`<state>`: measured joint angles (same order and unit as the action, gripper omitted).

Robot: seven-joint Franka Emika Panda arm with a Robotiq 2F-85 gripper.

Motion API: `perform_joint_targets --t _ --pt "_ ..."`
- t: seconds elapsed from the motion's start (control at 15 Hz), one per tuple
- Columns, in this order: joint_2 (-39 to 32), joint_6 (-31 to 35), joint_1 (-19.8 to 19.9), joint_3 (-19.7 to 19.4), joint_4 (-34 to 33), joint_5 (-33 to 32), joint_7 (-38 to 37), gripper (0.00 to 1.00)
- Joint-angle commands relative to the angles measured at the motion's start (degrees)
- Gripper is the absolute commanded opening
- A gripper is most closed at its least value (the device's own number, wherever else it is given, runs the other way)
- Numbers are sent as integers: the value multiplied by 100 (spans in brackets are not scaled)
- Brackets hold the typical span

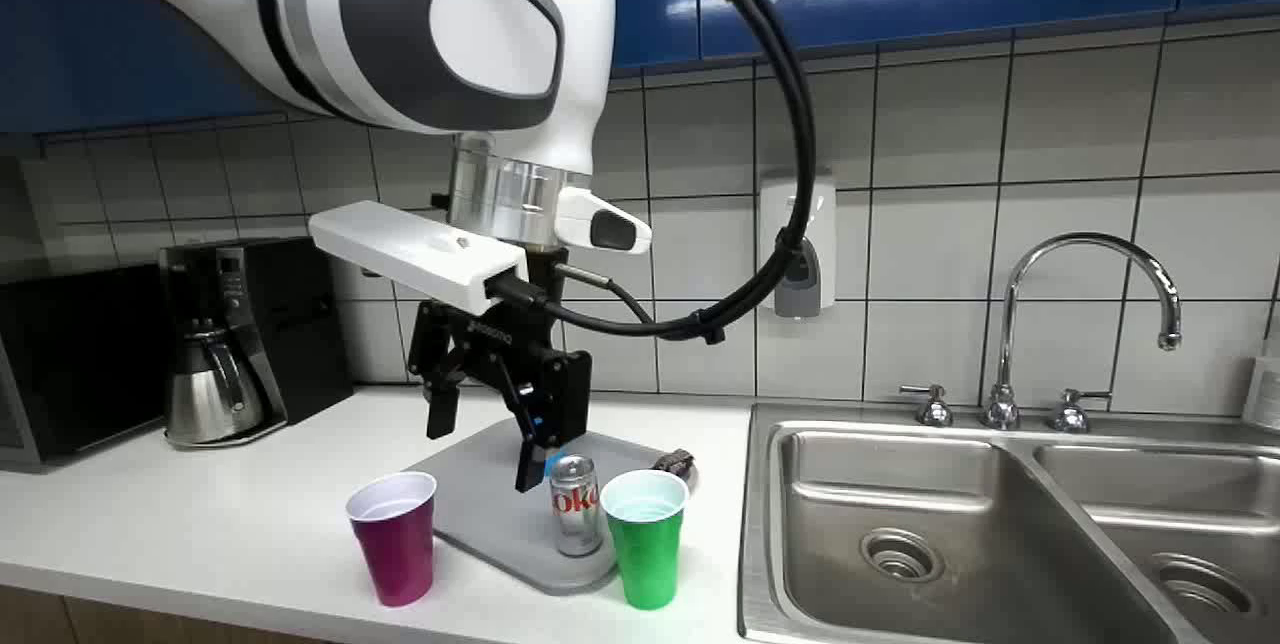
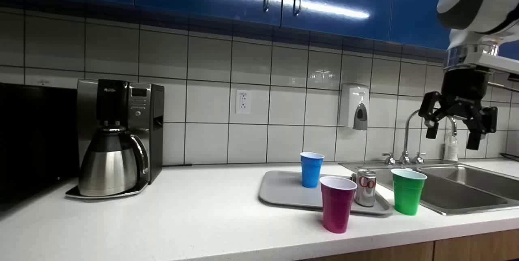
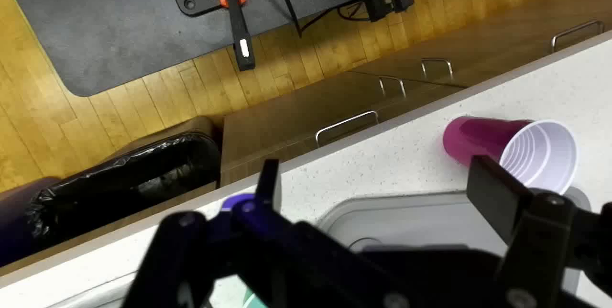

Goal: Put the green and purple cup on the grey tray

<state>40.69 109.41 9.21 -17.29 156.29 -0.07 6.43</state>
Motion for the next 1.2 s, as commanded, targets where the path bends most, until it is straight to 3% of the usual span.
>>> perform_joint_targets --t 0.0,0.6,1.13 --pt "-36 -6 131 122 -7 83 78 100" --pt "-87 118 -68 230 82 250 115 100" --pt "-308 1036 -464 606 389 496 98 100"
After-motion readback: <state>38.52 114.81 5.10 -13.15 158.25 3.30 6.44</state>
